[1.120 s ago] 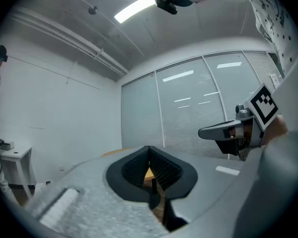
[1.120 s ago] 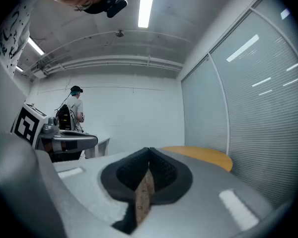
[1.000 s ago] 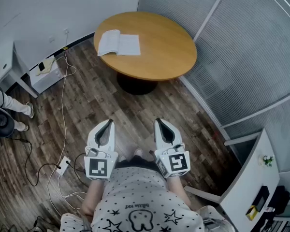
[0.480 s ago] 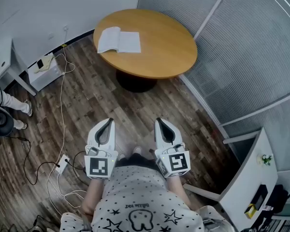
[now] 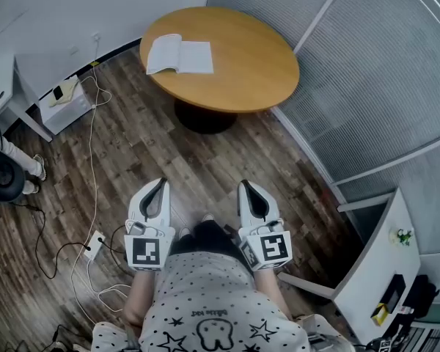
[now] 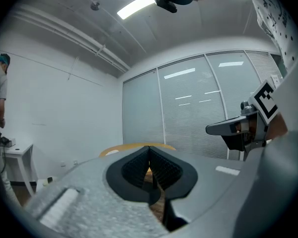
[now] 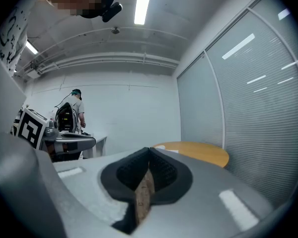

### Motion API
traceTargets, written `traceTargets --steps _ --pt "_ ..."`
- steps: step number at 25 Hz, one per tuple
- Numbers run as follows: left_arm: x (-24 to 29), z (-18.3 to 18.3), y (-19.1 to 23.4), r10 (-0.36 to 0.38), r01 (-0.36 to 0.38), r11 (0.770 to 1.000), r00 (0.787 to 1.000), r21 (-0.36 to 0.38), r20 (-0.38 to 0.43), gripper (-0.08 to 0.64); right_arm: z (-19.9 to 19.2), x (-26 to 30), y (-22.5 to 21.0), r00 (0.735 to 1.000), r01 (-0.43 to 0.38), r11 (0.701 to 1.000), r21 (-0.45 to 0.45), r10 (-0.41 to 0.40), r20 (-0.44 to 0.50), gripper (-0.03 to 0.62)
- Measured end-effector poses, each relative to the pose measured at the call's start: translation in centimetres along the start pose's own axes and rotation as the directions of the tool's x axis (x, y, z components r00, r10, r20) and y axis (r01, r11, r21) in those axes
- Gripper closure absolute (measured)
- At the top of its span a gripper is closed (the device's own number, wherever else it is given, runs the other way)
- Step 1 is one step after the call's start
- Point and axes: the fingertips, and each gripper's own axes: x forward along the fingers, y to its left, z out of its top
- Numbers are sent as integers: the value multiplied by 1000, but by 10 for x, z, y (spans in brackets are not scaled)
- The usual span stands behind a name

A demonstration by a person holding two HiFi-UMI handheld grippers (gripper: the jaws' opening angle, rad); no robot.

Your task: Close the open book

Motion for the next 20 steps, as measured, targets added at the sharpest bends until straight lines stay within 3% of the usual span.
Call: traceTargets --steps 11,20 --pt "22 -12 11 31 -32 999 999 -22 -30 552 -17 31 -12 999 -30 999 26 31 -43 588" --pt "84 -16 36 73 -74 997 997 -25 -40 551 -11 105 -42 994 -98 995 23 99 -47 588"
